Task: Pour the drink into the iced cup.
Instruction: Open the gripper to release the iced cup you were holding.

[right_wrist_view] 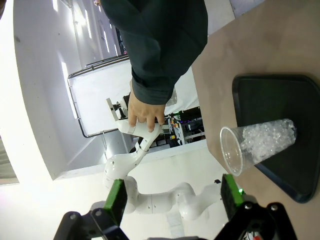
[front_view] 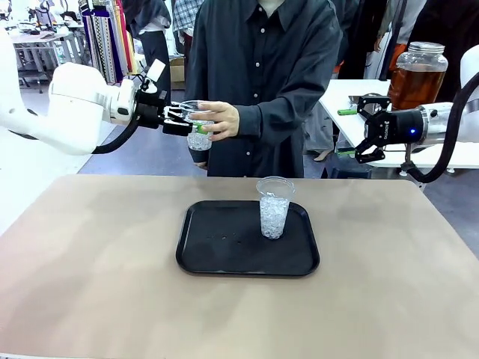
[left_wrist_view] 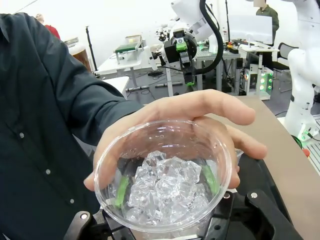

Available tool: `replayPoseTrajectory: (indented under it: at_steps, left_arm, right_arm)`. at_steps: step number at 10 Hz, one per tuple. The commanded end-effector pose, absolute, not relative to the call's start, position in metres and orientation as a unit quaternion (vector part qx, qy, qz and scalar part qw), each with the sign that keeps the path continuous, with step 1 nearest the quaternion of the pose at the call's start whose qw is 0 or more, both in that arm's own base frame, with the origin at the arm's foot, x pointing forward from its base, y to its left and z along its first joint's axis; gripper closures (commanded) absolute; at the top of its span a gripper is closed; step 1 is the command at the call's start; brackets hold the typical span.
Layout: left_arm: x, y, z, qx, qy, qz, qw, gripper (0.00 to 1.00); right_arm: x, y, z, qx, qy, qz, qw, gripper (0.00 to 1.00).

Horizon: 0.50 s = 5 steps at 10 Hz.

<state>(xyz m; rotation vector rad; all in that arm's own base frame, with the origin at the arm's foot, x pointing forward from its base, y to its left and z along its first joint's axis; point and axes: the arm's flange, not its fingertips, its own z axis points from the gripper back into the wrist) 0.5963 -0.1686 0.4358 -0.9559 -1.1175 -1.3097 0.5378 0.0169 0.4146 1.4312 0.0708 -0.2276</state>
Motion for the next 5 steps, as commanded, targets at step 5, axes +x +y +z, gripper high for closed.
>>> replayPoseTrajectory:
  at_steps: [5]
  left_arm:
    - [0.5929, -0.168, 0.4384, -0.404, -0.482, -0.55, 0.549, 0.32]
  right_arm:
    - [0.5384, 0.0165, 0.4161, 0.654, 0.031, -0.104, 0.748, 0.0]
